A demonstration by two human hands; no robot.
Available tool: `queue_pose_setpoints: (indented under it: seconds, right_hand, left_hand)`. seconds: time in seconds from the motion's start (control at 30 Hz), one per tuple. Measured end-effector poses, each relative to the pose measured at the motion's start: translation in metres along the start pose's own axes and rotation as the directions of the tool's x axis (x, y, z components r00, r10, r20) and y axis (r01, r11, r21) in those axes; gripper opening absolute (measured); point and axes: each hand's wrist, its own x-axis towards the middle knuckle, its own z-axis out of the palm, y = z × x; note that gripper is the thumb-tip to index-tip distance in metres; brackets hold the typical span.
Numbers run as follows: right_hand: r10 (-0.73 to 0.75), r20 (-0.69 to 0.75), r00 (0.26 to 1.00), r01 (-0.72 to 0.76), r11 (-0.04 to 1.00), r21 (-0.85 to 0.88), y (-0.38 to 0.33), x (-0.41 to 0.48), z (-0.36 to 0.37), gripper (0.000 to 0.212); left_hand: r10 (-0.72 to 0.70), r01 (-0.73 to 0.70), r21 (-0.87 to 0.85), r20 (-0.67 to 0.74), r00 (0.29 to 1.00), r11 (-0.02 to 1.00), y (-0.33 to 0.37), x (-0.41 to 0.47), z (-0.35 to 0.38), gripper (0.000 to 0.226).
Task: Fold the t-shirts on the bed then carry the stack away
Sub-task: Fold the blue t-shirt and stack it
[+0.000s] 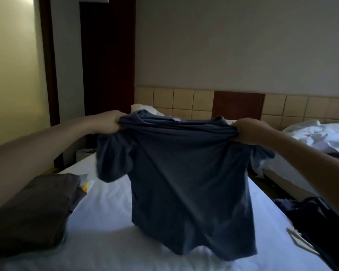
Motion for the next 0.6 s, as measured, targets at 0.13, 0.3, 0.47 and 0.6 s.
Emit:
queue_pose_setpoints:
  seconds: [0.13, 0.3, 0.47, 0.6]
  right_hand:
    - [0.004, -0.064, 0.998, 0.012, 0.971, 0.239, 0.010, 0.008, -0.001, 0.015]
    - [-0.119, 0.073, 0.990, 0.087, 0.934, 0.347, 0.011, -0.002, 0.005, 0.019]
    - [-0.090, 0.069, 0.994, 0.084, 0.993, 0.088, -0.001, -0.002, 0.027, 0.035]
    - [-0.052, -0.092, 0.994, 0.062, 0.992, 0.110, 0.002, 0.004, 0.038, 0.014]
  left_hand:
    - [0.049, -0.056, -0.298, -0.033, 0.998, 0.953, 0.009, -0.009, 0.005, 0.018]
    - [-0.009, -0.015, 0.106, 0.219, 0.976, 0.994, 0.008, -0.020, 0.006, 0.038]
    - [-0.012, 0.000, 0.183, 0.067, 0.998, 0.983, -0.003, -0.012, 0.020, 0.023]
    - [0.035, -0.034, -0.012, 0.049, 0.998, 0.999, -0.005, -0.013, 0.023, 0.012]
